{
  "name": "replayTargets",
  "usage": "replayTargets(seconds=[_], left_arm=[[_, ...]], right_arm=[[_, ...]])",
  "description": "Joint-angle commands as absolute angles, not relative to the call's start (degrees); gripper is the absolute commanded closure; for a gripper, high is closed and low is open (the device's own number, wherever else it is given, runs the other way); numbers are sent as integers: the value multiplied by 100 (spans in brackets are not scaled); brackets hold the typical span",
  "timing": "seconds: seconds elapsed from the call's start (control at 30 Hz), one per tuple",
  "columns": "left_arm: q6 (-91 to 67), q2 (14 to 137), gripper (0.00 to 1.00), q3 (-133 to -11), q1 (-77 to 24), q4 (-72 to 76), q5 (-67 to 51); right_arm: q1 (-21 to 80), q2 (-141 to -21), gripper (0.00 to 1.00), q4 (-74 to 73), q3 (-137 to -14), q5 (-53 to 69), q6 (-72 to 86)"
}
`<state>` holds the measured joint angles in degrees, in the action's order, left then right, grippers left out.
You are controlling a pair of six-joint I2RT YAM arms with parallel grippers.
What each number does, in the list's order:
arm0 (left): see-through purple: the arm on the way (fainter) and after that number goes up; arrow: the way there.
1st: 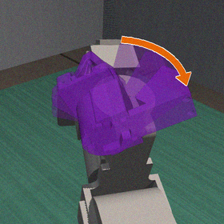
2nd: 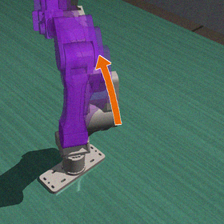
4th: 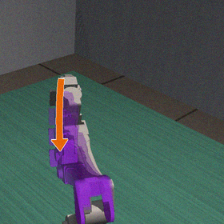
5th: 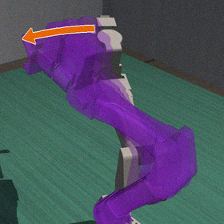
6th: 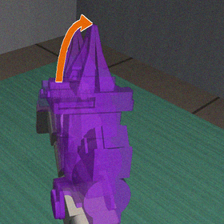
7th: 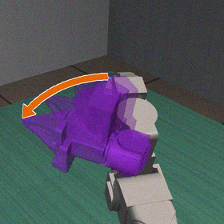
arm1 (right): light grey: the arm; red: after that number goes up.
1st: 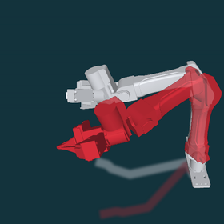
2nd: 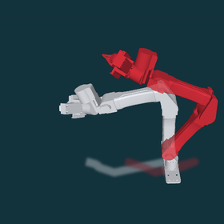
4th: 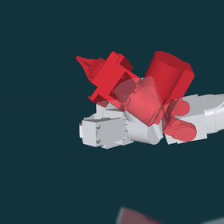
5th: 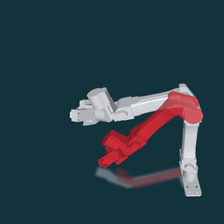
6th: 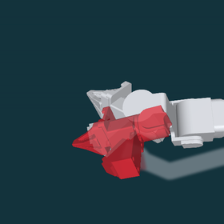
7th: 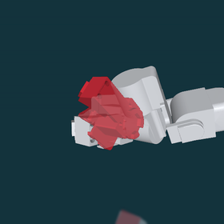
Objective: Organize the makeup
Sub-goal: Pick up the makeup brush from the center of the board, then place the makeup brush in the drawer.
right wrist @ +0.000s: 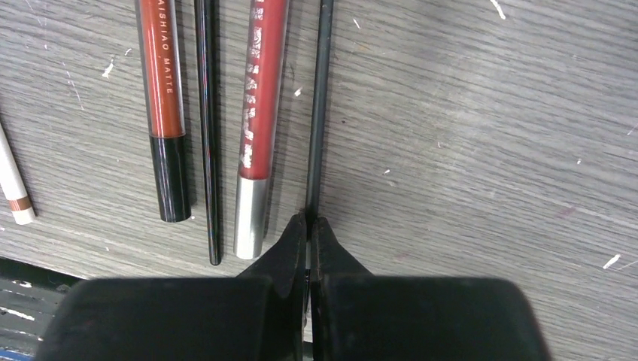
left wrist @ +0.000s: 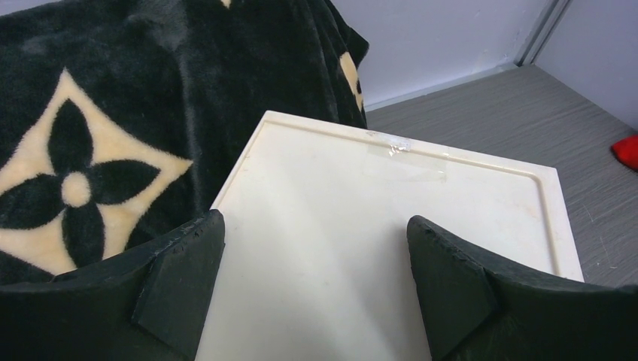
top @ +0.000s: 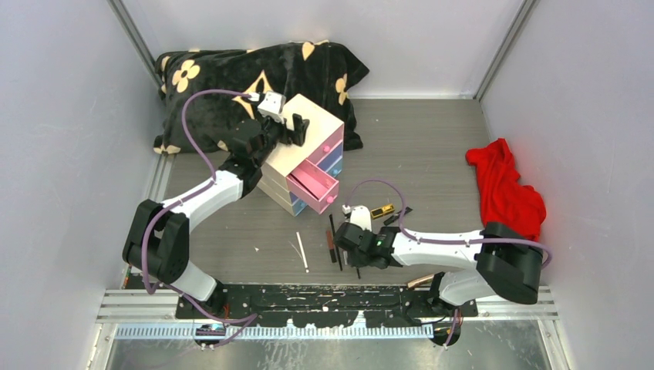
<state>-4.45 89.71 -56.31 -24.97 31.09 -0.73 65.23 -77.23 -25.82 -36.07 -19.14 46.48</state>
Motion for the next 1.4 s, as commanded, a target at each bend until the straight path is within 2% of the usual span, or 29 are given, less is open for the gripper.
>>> replayTargets(seconds=[0.0, 0.37, 0.63, 1.03, 1.37], left_arm=[[-989, 9512, 9, -4989, -2321, 659, 401], [-1000, 9538, 9, -5000, -2320, 668, 394], [-990, 9523, 9, -4997, -2320, 651, 404], [-980, 9470, 9, -4973, -2323, 643, 411], [-975, 9385, 9, -4931, -2321, 677, 454]], right_arm=[[6513, -7730, 99, -3379, -3389, -1831, 4758], [6513, -6433, 99, -4342, -3877, -2731, 4934], [6516, -6126, 99, -4879, -4501, -3107, 4704], [6435, -6354, 99, -6464, -7077, -3092, 3802], [6152, -7229, 99, -6704, -9006, -1880, 2654]])
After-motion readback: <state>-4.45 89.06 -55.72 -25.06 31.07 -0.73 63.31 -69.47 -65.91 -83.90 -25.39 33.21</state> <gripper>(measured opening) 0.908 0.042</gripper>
